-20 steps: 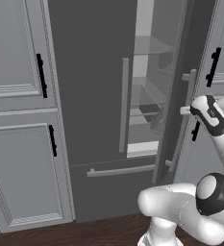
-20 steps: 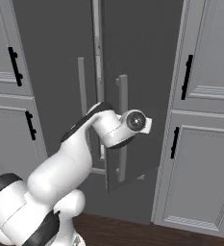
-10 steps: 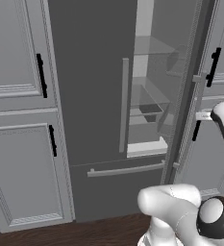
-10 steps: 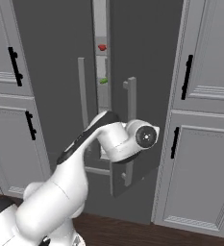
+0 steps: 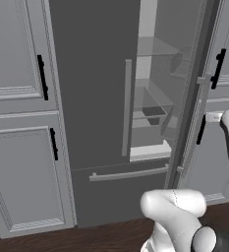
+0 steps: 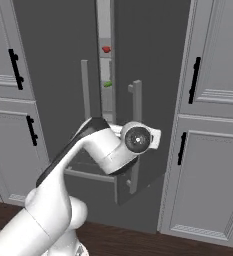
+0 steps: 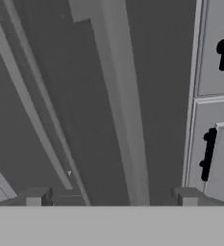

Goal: Take the strawberry from the fridge and place it on top of the pancake, located on the dining counter.

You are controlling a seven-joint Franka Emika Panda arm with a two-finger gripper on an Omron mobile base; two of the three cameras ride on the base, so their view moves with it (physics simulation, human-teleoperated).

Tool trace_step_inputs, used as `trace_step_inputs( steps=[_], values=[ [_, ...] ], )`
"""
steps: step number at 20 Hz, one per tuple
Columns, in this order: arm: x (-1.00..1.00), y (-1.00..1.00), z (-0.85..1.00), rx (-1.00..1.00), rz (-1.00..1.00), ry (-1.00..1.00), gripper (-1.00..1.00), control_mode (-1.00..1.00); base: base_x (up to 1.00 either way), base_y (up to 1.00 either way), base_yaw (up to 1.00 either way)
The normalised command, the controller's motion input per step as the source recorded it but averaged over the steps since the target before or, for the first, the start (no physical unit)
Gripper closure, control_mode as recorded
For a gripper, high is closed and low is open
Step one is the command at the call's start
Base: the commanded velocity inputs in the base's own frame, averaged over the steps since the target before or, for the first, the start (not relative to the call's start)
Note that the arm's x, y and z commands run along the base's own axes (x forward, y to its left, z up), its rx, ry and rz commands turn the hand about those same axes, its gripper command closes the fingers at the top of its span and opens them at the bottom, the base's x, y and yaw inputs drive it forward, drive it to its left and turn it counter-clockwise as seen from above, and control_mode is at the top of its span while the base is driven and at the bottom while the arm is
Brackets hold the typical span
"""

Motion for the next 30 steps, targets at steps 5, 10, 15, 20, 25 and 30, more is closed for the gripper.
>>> trace_step_inputs(
  steps=[5,10,15,20,25,30],
  values=[
    [-0.11,0.87,0.11,-0.22,-0.17,0.04,-1.0,-1.0,0.0,0.0,0.0],
    [0.02,0.98,0.03,-0.25,-0.13,0.1,-1.0,-1.0,0.0,0.0,0.0],
    [0.31,0.77,0.0,-0.2,-0.17,0.06,-1.0,-1.0,0.0,0.0,0.0],
    [0.64,0.29,0.0,-0.14,-0.1,0.04,-1.0,-1.0,0.0,0.0,0.0],
    [0.71,0.08,0.0,-0.14,-0.11,0.02,-1.0,-1.0,0.0,0.0,0.0],
    [0.79,0.0,0.0,-0.11,-0.09,0.06,-1.0,-1.0,0.0,0.0,0.0]
  ],
)
